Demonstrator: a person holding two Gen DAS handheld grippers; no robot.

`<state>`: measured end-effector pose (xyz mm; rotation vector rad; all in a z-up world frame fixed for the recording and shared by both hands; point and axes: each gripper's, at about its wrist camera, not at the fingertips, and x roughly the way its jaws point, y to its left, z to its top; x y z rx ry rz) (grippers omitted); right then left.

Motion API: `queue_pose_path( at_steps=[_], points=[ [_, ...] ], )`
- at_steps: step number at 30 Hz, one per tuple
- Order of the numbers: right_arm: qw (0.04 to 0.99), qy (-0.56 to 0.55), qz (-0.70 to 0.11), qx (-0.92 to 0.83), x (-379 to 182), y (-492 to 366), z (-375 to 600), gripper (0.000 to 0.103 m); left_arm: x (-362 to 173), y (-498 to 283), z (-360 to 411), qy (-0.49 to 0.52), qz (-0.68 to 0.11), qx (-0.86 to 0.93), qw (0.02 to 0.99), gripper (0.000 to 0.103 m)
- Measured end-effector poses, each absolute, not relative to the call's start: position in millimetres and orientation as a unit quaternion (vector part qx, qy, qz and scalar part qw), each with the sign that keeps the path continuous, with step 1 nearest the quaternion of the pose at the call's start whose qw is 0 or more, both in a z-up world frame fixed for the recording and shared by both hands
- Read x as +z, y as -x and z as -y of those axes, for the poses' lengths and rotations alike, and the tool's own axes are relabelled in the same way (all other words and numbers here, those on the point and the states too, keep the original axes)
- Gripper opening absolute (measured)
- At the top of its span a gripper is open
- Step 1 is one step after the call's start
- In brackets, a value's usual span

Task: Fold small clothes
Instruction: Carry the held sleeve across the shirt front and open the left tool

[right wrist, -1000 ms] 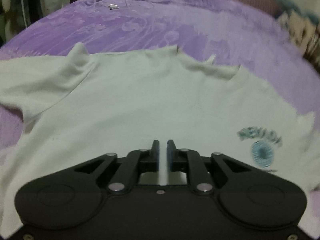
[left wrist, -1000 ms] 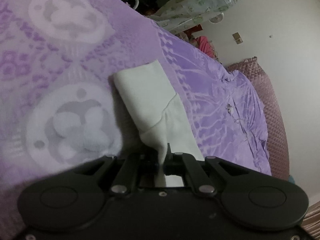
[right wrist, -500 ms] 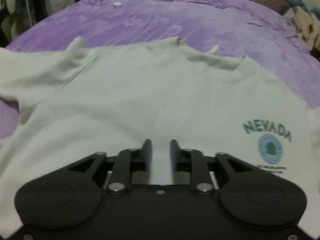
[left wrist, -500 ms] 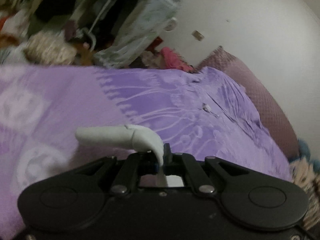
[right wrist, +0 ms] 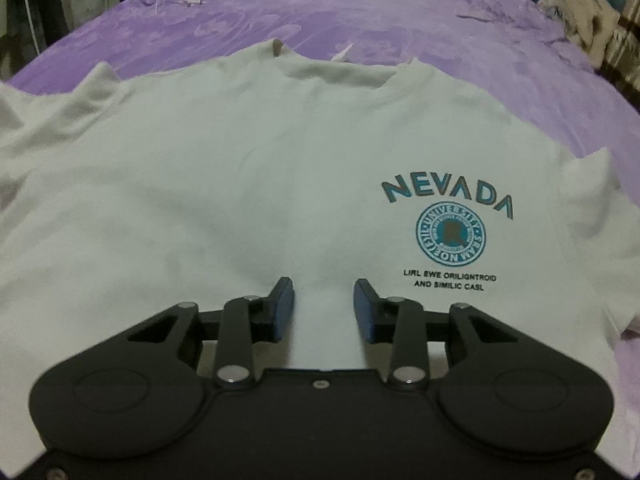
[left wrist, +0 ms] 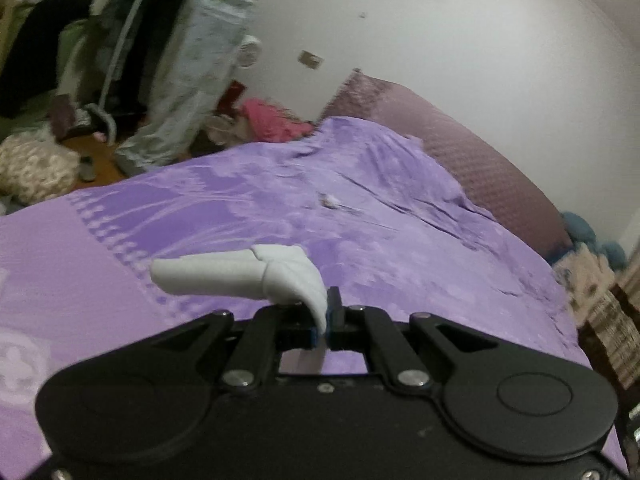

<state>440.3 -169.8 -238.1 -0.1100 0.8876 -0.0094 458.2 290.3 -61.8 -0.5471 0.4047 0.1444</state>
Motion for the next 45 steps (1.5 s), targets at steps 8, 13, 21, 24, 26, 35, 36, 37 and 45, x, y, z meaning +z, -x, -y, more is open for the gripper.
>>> queue_pose_path(
  at_steps=[8, 13, 21, 24, 26, 35, 36, 37, 45],
  points=[
    [0.904, 0.025, -0.427, 0.0, -191.5, -425.3, 175.5, 0.042, -31.1, -490.8, -168.5, 0.161, -0.238, 0.024, 0.958, 0.002],
    [0.91, 0.04, -0.413, 0.022, -156.3, -398.9, 182.0, 0.053, -43.5, -501.0, -103.5, 0.165, -0.267, -0.024, 0.949, 0.002],
    [0.914, 0.034, -0.405, 0.006, -142.5, -369.8, 223.0, 0.055, -66.4, -523.6, -4.9, 0.145, -0.283, -0.08, 0.945, 0.002],
    [0.909, 0.028, -0.415, -0.003, -151.0, -363.1, 243.4, 0.055, -87.0, -524.4, 39.9, 0.157, -0.294, -0.101, 0.938, 0.002],
    [0.904, 0.031, -0.427, -0.012, -159.1, -361.5, 253.3, 0.055, -110.3, -532.9, 68.0, 0.165, -0.312, -0.113, 0.929, 0.002],
    [0.89, 0.025, -0.454, -0.027, -192.6, -354.2, 285.5, 0.055, -210.4, -538.8, 159.0, 0.153, -0.386, -0.145, 0.898, 0.008],
    [0.889, 0.023, -0.457, -0.027, -195.7, -353.9, 287.5, 0.055, -218.8, -539.5, 161.4, 0.159, -0.392, -0.147, 0.894, 0.011],
    [0.888, 0.021, -0.458, -0.028, -197.4, -353.6, 288.8, 0.055, -225.4, -539.4, 162.4, 0.164, -0.396, -0.148, 0.891, 0.027],
    [0.888, 0.014, -0.459, -0.031, -202.7, -356.1, 290.0, 0.056, -259.4, -528.4, 155.6, 0.159, -0.422, -0.102, 0.886, 0.103]
  ],
)
